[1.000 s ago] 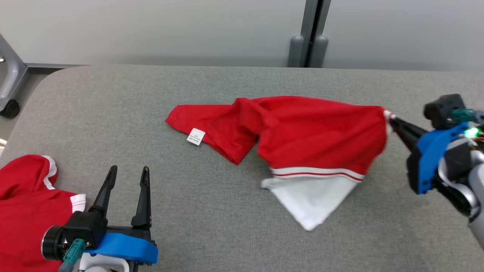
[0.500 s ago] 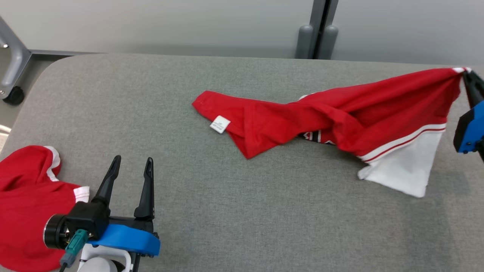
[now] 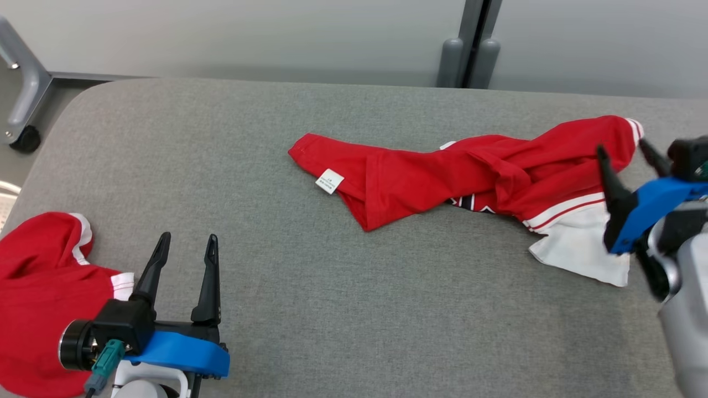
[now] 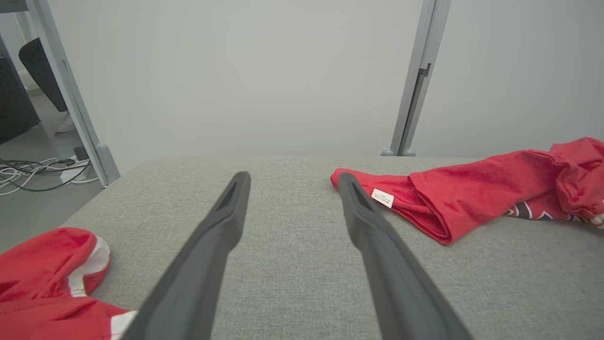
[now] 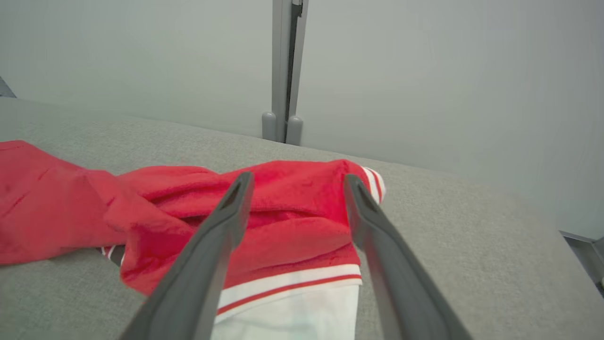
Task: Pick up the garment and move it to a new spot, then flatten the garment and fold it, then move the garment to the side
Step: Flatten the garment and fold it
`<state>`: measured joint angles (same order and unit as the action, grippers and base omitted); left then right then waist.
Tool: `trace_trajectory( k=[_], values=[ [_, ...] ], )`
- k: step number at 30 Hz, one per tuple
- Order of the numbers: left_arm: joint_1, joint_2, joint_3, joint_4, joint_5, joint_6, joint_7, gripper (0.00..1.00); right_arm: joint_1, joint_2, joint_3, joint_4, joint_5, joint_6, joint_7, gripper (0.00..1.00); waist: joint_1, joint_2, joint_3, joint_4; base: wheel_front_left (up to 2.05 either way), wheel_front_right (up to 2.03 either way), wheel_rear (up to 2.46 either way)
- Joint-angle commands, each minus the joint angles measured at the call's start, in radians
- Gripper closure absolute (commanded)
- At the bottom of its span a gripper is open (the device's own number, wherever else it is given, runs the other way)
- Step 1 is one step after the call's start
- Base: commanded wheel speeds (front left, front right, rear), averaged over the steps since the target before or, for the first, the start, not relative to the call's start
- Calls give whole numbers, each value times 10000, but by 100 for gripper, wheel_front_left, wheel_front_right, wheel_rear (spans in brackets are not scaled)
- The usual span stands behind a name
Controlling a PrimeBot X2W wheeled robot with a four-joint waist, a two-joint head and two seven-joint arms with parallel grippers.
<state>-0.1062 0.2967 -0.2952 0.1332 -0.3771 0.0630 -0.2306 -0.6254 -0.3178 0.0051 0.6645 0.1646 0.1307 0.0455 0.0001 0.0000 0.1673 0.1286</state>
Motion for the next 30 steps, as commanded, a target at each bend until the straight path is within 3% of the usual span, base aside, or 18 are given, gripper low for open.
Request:
trace_trajectory(
  k=[1,6,15,30],
  values=[
    [77,34,43,2,4,58,-62,0,516,179,154,-442,286,0,-148,0,-1,0,-191,-197,0,0,0],
    [290,50,70,42,-71,113,-103,0,2168,609,479,-2096,767,1,-618,0,-1,0,-505,-501,0,0,0],
    [756,76,176,230,-179,220,-195,0,5007,1996,-490,-4950,176,1,-1608,0,-1,0,-1000,-835,0,0,0],
    [1210,110,100,499,-259,265,-200,0,6739,2668,-666,-6290,-298,1,-1164,0,-1,0,-1467,-1101,0,0,0]
  ],
)
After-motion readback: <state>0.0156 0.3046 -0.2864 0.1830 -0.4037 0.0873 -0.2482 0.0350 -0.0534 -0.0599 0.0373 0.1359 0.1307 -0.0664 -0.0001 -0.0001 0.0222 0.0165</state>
